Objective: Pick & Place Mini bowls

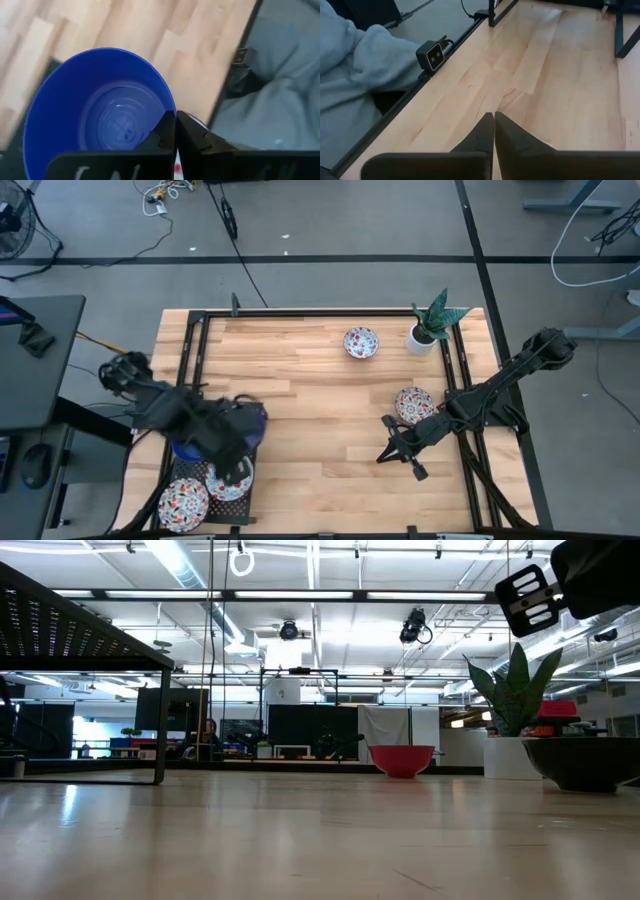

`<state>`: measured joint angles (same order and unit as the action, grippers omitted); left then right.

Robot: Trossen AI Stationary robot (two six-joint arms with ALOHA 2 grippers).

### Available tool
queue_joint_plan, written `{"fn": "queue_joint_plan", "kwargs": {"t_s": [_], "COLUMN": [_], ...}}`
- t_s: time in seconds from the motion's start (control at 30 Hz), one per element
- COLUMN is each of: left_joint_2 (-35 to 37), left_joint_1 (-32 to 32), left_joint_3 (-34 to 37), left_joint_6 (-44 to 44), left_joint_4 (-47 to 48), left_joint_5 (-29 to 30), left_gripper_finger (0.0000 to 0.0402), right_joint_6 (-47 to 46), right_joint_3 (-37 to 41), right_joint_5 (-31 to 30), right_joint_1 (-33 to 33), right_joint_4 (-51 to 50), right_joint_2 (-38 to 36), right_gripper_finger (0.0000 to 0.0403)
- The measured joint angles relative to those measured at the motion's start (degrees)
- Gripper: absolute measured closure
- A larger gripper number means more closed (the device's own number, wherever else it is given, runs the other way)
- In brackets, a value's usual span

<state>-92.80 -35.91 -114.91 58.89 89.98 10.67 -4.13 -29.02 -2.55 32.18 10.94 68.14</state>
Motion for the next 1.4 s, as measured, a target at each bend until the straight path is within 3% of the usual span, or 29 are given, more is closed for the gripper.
{"fn": "queue_joint_plan", "kwargs": {"t_s": [0.2,0.4,0.67,0.8,1.13,1.4], "left_joint_2": [2.68,3.46,4.93,6.74,7.04,6.98], "left_joint_1": [-7.98,-13.23,-18.37,-20.73,-24.69,-25.5], "left_joint_3": [0.02,1.04,12.73,16.37,17.07,21.81], "left_joint_6": [13.16,16.74,19.77,22.73,20.19,16.13], "left_joint_4": [0.06,0.01,0.1,0.11,0.0,0.2], "left_joint_5": [2.82,4.66,-3.09,-1.95,7.72,4.24], "left_gripper_finger": [0.0398,0.0398,0.0398,0.0398,0.0398,0.0398], "right_joint_6": [1.64,1.69,2.25,3.12,3.04,2.85], "right_joint_3": [0.0,0.0,0.02,0.02,0.02,0.02], "right_joint_5": [0.0,0.0,0.0,0.0,0.48,0.57], "right_joint_1": [0.0,0.0,0.0,-0.27,-2.38,-2.64], "right_joint_4": [0.13,0.93,3.22,4.12,7.04,7.46], "right_joint_2": [0.0,0.0,0.0,0.0,-0.02,-0.02], "right_gripper_finger": [0.0385,0.0385,0.0385,0.0385,0.0385,0.0385]}}
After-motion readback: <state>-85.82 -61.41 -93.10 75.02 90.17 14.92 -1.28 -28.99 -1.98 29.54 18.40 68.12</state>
